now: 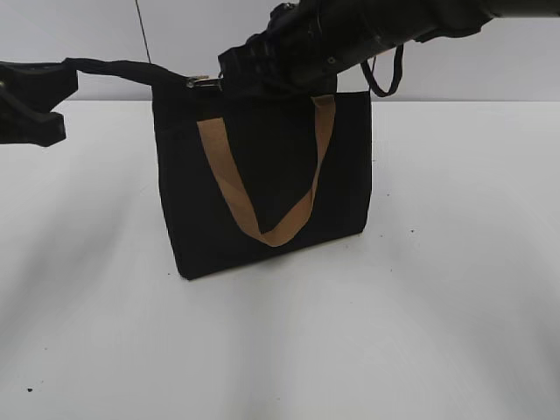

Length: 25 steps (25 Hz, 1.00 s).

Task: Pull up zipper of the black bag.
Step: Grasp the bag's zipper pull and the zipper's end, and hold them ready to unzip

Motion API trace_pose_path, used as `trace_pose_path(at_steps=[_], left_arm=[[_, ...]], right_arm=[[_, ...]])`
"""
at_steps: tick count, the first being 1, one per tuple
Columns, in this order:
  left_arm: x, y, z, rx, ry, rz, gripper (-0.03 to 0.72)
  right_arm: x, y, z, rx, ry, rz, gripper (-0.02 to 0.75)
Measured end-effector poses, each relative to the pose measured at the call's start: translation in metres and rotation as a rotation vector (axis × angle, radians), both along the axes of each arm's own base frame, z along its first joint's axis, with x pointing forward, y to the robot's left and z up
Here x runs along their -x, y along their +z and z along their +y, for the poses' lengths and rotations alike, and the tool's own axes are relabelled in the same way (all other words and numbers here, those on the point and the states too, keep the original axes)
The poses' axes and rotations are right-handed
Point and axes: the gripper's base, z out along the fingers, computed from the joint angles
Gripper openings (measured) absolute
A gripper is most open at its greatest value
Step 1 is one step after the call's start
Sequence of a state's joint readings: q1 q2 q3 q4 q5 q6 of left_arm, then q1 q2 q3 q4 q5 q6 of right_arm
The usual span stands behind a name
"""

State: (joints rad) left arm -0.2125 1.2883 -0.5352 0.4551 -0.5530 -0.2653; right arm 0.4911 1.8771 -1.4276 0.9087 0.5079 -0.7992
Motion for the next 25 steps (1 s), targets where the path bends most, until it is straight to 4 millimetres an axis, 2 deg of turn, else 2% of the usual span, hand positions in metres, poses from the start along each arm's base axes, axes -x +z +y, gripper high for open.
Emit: trace_pose_path(at_steps=[10, 18, 25], left_arm=[[0.0, -0.005, 0.002, -0.028, 0.021, 0.049, 0.034], [0.001, -0.004, 0.002, -0.038, 0.017, 0.046, 0.033], [0.005, 0.001, 0.004, -0.056, 0.025, 0.04, 0.033]], right_arm=[[0.001, 0.006, -0.002, -0.003, -0.003, -0.017, -0.013], [-0.01, 0.006, -0.021, -0.014, -0.06, 0.009, -0.013], [-0.009, 0.006, -0.022, -0.021, -0.056, 0.024, -0.013]])
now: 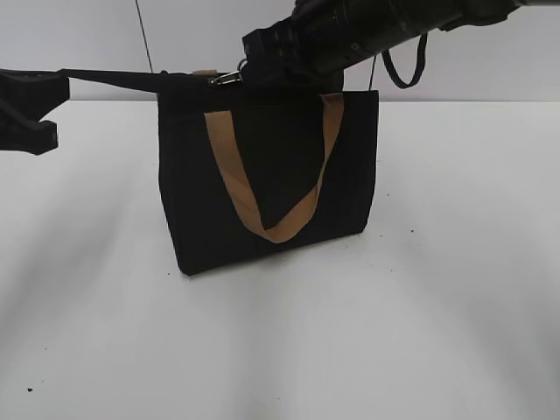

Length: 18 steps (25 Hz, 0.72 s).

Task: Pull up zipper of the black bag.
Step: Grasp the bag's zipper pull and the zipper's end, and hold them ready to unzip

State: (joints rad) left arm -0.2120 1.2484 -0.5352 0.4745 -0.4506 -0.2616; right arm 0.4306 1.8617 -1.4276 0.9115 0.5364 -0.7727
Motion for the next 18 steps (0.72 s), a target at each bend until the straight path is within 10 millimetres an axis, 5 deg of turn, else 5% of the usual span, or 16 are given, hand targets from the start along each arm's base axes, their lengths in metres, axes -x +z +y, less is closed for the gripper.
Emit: trace_pose_path(at_steps=[13, 18], left_arm=[[0.0, 0.001, 0.008, -0.015, 0.034, 0.007, 0.032], [0.0, -0.001, 0.009, -0.021, 0.04, 0.019, 0.032]], right_arm=[[-0.007, 0.019, -0.003, 0.057, 0.004, -0.046, -0.013], [-0.014, 0.016, -0.021, 0.099, -0.059, -0.015, -0.013]])
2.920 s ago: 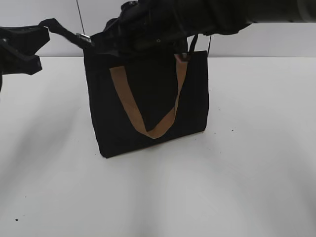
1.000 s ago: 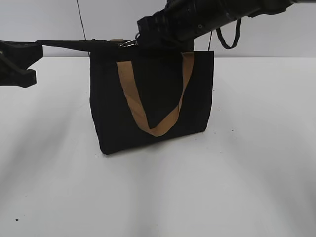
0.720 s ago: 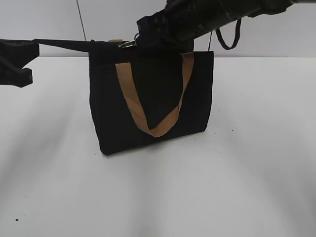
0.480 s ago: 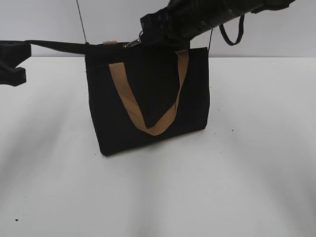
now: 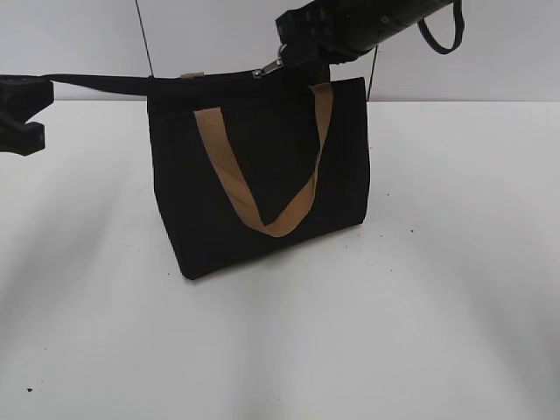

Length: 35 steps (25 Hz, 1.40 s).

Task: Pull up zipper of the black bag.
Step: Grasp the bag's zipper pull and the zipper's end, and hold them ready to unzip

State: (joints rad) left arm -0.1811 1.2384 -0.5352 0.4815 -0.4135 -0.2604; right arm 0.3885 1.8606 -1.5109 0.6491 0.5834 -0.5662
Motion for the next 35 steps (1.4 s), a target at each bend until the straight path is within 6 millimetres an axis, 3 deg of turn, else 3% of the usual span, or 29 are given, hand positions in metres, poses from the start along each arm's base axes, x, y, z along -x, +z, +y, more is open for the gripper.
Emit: trace_pose_path(at_steps=[8, 14, 25, 35], left_arm=[[0.001, 0.0, 0.0, -0.01, -0.004, 0.0, 0.032], [0.001, 0.0, 0.001, -0.01, 0.004, 0.006, 0.032], [0.001, 0.0, 0.001, -0.01, 0.003, 0.006, 0.032], [0.001, 0.001, 0.002, 0.006, 0.014, 0.009, 0.032]], right_arm=[[-0.001, 0.008, -0.014, 0.007, -0.027, -0.002, -0.013], [-0.011, 0.01, -0.041, 0.007, -0.103, 0.006, -0.013], [-0.01, 0.01, -0.043, -0.014, -0.118, 0.034, -0.008], [-0.012, 0.02, -0.044, -0.105, -0.12, 0.014, 0.146]])
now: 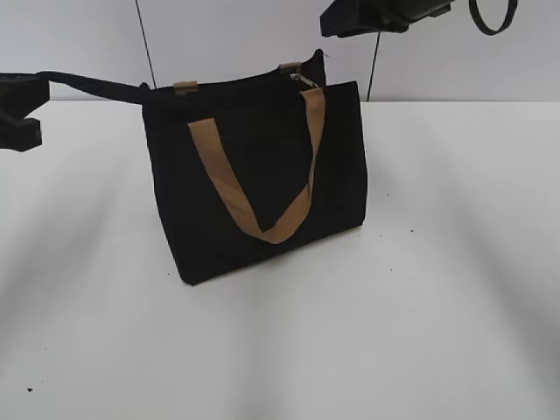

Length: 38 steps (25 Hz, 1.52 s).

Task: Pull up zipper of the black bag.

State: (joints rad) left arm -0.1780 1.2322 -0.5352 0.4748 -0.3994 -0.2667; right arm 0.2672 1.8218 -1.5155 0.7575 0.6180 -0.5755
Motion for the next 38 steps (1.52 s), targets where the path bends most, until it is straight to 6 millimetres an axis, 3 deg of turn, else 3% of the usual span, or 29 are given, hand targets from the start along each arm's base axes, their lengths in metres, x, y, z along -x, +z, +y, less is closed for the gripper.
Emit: trace_pose_path(at_steps=[6, 9, 13, 15, 21, 24, 30, 34, 38], left_arm=[[0.004, 0.002, -0.014, 0.042, -0.056, -0.007, 0.032], [0.004, -0.002, -0.023, 0.048, -0.084, 0.014, 0.032], [0.001, -0.013, -0.026, 0.073, -0.073, 0.087, 0.046], [0.0, -0.016, -0.025, 0.097, -0.056, 0.119, 0.095], [0.001, -0.019, -0.024, 0.187, -0.003, 0.196, 0.442], [0.002, -0.024, -0.021, 0.213, 0.055, 0.273, 0.533], [0.009, -0.016, -0.008, 0.187, 0.216, 0.404, 0.561], [0.012, 0.004, -0.014, 0.185, 0.235, 0.424, 0.561], [0.019, 0.006, -0.023, 0.131, 0.281, 0.568, 0.561]], right_arm=[[0.002, -0.001, 0.001, -0.005, 0.02, 0.016, 0.377], [0.006, -0.002, 0.002, 0.004, 0.055, 0.047, 0.424], [0.015, 0.002, 0.0, 0.069, 0.113, 0.061, 0.435], [0.02, 0.009, -0.004, 0.11, 0.129, 0.04, 0.436], [0.038, 0.032, -0.015, 0.223, 0.153, 0.009, 0.44], [0.046, 0.033, -0.022, 0.296, 0.143, 0.068, 0.44], [0.062, 0.037, -0.036, 0.405, 0.099, 0.176, 0.44], [0.071, 0.043, -0.039, 0.407, 0.08, 0.212, 0.44], [0.075, 0.047, -0.041, 0.41, 0.072, 0.221, 0.44]])
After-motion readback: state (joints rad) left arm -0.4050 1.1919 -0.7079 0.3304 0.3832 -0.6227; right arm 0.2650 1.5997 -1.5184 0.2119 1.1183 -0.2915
